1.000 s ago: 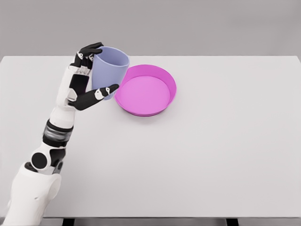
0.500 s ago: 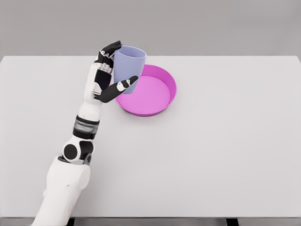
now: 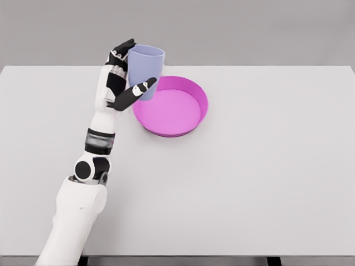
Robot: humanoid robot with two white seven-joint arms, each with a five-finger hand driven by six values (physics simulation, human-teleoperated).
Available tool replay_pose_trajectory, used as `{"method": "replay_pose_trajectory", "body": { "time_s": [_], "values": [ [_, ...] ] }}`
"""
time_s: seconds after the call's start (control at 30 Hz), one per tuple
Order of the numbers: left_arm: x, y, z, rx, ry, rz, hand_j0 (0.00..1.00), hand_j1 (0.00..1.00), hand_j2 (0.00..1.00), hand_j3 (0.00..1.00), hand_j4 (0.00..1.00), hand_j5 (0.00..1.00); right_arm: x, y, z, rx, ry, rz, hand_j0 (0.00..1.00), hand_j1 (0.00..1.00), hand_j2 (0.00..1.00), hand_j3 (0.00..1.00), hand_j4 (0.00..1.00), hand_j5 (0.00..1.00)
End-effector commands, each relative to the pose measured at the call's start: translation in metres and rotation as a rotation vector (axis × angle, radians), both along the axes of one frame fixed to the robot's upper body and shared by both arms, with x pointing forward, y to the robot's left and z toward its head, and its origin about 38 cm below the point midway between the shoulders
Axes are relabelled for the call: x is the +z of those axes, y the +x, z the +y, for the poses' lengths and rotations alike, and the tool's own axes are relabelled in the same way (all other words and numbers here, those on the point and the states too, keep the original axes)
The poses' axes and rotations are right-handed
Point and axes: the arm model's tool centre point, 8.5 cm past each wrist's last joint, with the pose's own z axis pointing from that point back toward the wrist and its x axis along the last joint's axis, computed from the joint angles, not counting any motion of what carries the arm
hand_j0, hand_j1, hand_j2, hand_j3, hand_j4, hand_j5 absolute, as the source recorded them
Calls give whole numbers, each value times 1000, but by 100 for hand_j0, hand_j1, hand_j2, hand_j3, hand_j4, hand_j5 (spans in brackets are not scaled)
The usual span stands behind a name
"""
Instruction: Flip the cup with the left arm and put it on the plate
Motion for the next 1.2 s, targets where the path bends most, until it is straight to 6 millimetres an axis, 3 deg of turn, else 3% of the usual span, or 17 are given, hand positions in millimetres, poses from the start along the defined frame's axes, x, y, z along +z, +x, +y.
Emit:
{"method": "replay_pose_trajectory", "body": {
  "time_s": [0.0,0.27,0.53,0.63,0.77,1.03,1.17],
  "values": [
    [-10,2,-1,-1,8,30,49,49,49,49,49,49,0,0,0,0,0,0,100,100,100,100,100,100],
    [-31,11,-3,-3,48,97,49,49,49,49,49,49,0,0,0,0,0,0,100,100,100,100,100,100],
    [-27,11,-10,-17,46,87,50,50,50,50,50,50,0,0,0,0,0,0,100,100,100,100,100,100],
    [-13,22,-12,-21,44,61,50,50,50,50,50,50,0,0,0,0,0,0,100,100,100,100,100,100],
    [-21,33,-16,-39,34,107,50,50,50,50,50,50,0,0,0,0,0,0,100,100,100,100,100,100],
    [-20,27,-35,-93,53,98,51,51,51,51,51,51,0,0,0,0,0,0,100,100,100,100,100,100],
    [-24,25,-44,-126,-30,134,46,46,46,46,46,46,0,0,0,0,0,0,100,100,100,100,100,100]
  ]
}}
